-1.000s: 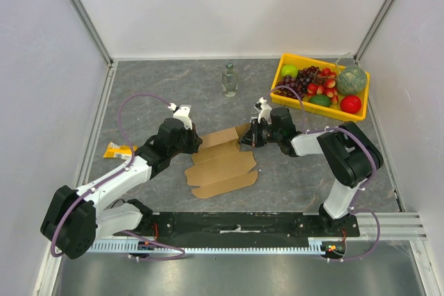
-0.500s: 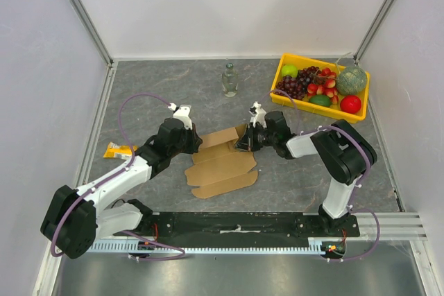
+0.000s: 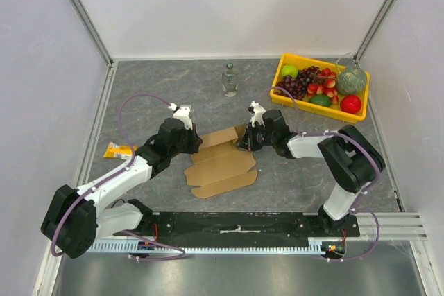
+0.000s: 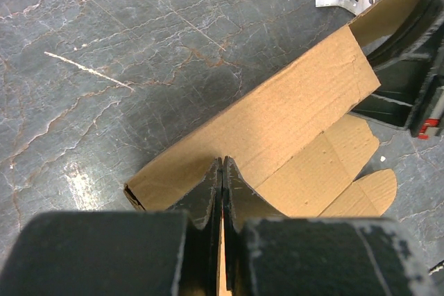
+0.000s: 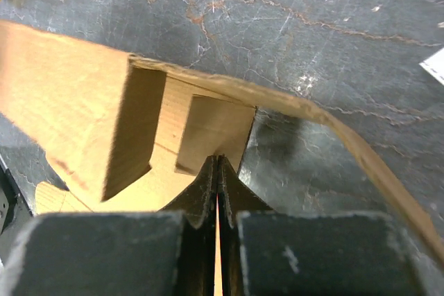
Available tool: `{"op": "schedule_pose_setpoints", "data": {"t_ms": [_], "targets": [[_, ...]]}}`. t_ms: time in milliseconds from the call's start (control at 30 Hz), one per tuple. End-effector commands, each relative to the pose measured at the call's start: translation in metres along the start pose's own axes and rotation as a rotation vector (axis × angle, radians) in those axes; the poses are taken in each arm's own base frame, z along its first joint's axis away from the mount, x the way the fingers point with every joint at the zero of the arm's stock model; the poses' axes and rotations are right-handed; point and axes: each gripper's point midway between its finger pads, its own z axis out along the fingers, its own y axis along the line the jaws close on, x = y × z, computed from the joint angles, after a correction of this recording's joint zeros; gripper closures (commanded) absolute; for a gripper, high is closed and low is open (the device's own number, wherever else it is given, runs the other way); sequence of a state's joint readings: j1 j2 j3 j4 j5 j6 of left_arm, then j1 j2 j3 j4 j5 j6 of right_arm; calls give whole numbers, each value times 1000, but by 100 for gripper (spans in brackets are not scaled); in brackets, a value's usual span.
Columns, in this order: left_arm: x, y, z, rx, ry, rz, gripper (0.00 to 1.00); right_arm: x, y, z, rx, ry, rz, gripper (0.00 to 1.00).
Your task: Fold the paper box
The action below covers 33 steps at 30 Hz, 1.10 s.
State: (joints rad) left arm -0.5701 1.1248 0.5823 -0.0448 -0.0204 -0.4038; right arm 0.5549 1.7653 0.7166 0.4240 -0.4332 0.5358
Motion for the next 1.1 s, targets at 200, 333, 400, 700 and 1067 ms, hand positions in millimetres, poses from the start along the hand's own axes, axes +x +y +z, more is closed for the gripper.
{"op": "schedule_pose_setpoints", "data": {"t_ms": [200, 333, 400, 700, 1067], "targets": [[4, -1, 0, -1, 11, -19, 98, -78, 8, -73, 224, -108, -311, 68], [3, 1, -1, -7, 7, -20, 98, -89, -1, -97, 316, -74, -434, 47], [1, 0, -2, -8, 3, -19, 98, -94, -5, -102, 342, -61, -484, 43], [1, -1, -1, -3, 7, -18, 98, -85, -16, -89, 282, 90, -609, 38], [1, -2, -1, -4, 9, -18, 98, -89, -30, -73, 300, 127, -634, 43]]}}
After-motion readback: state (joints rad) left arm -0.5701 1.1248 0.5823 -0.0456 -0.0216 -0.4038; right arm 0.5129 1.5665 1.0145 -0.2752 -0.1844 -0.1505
